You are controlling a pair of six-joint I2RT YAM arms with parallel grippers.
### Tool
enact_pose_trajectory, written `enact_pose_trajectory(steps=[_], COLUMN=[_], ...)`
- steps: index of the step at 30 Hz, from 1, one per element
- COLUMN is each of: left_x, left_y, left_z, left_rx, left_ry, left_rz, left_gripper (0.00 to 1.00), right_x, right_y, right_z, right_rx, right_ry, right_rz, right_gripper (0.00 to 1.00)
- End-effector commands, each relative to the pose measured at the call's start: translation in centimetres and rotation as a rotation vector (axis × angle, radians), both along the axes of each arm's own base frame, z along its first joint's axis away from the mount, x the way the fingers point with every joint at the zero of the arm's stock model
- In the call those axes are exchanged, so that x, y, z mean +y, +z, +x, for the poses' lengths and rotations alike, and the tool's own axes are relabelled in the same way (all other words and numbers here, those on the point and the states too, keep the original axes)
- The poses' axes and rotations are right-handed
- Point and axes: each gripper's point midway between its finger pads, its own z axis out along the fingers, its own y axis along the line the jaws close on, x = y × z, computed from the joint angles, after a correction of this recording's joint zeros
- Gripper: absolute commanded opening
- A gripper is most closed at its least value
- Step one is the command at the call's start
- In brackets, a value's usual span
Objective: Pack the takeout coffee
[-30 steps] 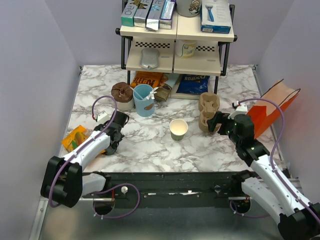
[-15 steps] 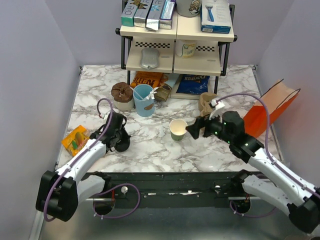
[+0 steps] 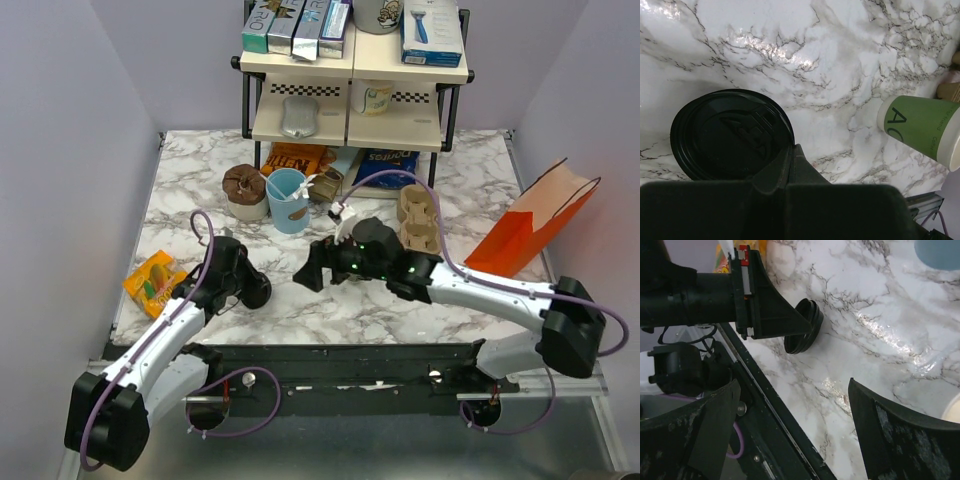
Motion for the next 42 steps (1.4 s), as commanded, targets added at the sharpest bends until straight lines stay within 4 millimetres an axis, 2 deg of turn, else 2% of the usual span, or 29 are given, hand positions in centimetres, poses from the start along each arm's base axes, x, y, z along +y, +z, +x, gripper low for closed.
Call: enact_pose_trajectory(steps=[1,3,4,6,8,11,12,24,26,30,38,41,42], left_x=[-0.5,-0.7,-0.8,-1.0,-0.6,-0.3,-0.2,-0.5,-0.5,-0.6,-0.3,-0.2,-0.3], left_y=[0.0,0.3,0.5,1.0,1.5,1.8,1.7,1.9,1.9,1.8,1.6,1.6,1.6], left_z=[-0.1,0.0,0.1,0.1,0.3,0.1,-0.1,-0.2,-0.2,-0.2,-0.2,-0.1,-0.1], left_rx=[-0.001,-0.017,-0.026,-0.050,-0.063,-0.070,-0.063,-0.066,-0.066,-0.071,-0.069,-0.070,-0.070], left_ry=[0.005,0.012,0.012,0.010,0.016,0.014,0.013,-0.001,0.001,-0.004,0.004,0.012,0.009], left_rz=[-0.052,-0.073,-0.087,-0.108,-0.101,-0.091,-0.089,-0.125,-0.126,-0.130,-0.115,-0.112,-0.115], left_gripper=[0.00,0.00,0.00,0.00,0.00,0.00,0.00,0.00,0.00,0.00,0.00,0.00,0.00], right_x=[2.6,3.4,3.7,4.3,4.7,5.0,5.2,8.6,8.5,8.2,8.0,8.1,7.9], right_y=[-1.0,-1.6,-3.0,-3.7,-5.3,-6.4,-6.3,-8.2,-9.0,-9.1,-8.9,-9.1,-9.8], right_z=[0.4,0.3,0.3,0.1,-0.1,-0.1,0.0,2.0,2.5,3.6,3.3,3.7,3.7], right_rx=[0.040,0.090,0.119,0.158,0.188,0.214,0.207,0.098,0.094,0.058,0.050,0.035,0.039], right_ry=[-0.098,-0.123,-0.137,-0.149,-0.151,-0.164,-0.157,-0.131,-0.150,-0.201,-0.184,-0.193,-0.192], right_rz=[-0.062,-0.075,-0.096,-0.098,-0.124,-0.143,-0.142,-0.112,-0.137,-0.153,-0.141,-0.154,-0.179], right_gripper=[0.96,0.95,0.95,0.93,0.92,0.90,0.87,0.85,0.85,0.85,0.84,0.84,0.84])
